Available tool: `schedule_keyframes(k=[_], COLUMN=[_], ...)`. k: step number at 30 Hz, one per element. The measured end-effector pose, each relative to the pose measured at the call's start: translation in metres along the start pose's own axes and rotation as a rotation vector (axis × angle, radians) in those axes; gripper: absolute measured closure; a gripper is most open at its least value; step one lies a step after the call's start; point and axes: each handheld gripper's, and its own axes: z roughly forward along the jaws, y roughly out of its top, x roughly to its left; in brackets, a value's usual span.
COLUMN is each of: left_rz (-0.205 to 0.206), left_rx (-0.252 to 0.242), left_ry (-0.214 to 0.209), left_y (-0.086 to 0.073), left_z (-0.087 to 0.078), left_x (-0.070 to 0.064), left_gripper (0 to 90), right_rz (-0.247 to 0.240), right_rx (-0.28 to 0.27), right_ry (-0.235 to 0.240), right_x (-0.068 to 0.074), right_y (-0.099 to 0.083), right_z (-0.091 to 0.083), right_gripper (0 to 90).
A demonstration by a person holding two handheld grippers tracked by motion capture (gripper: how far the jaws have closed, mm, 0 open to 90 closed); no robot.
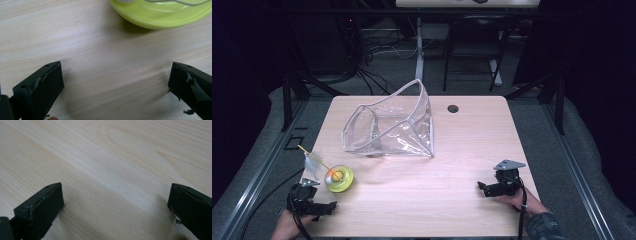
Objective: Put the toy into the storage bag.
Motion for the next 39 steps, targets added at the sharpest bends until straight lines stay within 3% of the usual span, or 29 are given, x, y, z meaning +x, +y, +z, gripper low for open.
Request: schedule_keyframes(k=[13,19,24,29,35,39], left_rz=[0.002,0.0,-0.018,-0.005,-0.019,-0.015], left_rx=[0.024,0.077,0.099,0.113,0.081,0.091], left_ry=[0.001,0.008,-0.036,-0.065,-0.104,-0.148], left_y=[0.003,0.009,0.009,0.012,0.017,0.019], left_z=[0.0,-0.001,-0.006,-0.014,-0.029,-0.037], left_x=[0.0,0.0,0.0,-0.004,-0.007,-0.008], left_gripper=[0.0,1.7,1.0,1.9,3.1,1.7], right_rz=[0.0,0.0,0.0,0.001,0.001,0.001], right_rx=[0.0,-0.001,-0.001,0.0,0.0,-0.001], right_ry=[0.0,0.0,0.0,0.0,0.0,-0.001], right_x=[0.0,0.0,0.0,0.0,0.0,0.0], right_y=[0.0,0.0,0.0,0.0,0.0,0.0], right_z=[0.0,0.0,0.0,0.0,0.0,0.0], right_gripper=[0.0,0.0,0.0,0.0,0.0,0.0])
